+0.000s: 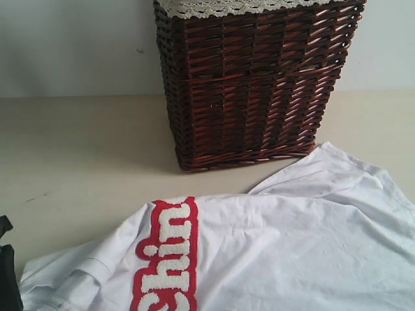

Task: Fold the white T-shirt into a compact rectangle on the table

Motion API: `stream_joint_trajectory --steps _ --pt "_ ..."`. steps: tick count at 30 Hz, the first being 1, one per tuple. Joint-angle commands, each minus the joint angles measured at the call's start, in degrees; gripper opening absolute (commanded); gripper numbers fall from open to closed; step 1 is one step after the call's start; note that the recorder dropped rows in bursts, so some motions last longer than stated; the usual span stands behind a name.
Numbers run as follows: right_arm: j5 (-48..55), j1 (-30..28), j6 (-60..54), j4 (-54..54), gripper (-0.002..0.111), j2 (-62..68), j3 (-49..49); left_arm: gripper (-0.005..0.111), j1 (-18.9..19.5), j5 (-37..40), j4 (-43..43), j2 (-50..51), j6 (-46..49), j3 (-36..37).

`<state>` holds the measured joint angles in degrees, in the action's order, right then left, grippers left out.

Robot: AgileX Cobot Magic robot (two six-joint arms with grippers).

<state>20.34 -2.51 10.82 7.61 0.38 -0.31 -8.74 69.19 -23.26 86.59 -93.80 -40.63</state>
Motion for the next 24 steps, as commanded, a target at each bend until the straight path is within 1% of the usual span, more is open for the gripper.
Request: stream_joint_trajectory --steps 1,4,7,9,14,16,20,24 --pt "-0.4 -0.2 -0.2 -0.2 0.000 -0.4 0.3 0.066 0.0 0.8 -1.3 0.1 -0.8 5.4" --pt "-0.4 -0.2 -0.2 -0.2 0.000 -0.4 0.3 0.068 0.0 0.8 -1.5 -0.1 -0.8 7.8" --pt "-0.4 -0.2 -0.2 -0.2 0.000 -0.4 0.3 0.068 0.0 0.3 -1.6 -1.4 -0.8 7.9" --pt "-0.4 -0.2 -0.2 -0.2 0.000 -0.4 0.3 0.068 0.2 -3.6 -1.4 -3.2 -0.8 7.6" --pt "-0.4 -0.2 -0.2 -0.2 0.000 -0.4 0.3 0.068 0.2 -22.4 -0.9 -7.8 -0.2 6.4" --pt "-0.4 -0.2 -0.2 -0.2 0.000 -0.4 0.3 0.068 0.2 -28.0 0.1 -7.6 0.7 6.4" --pt "-0.4 -0.2 -0.2 -0.2 0.000 -0.4 0.3 0.068 0.2 -30.7 4.3 -4.3 4.2 6.4" --pt "-0.4 -0.2 -0.2 -0.2 0.000 -0.4 0.3 0.067 0.2 -32.8 4.9 0.4 13.0 6.4"
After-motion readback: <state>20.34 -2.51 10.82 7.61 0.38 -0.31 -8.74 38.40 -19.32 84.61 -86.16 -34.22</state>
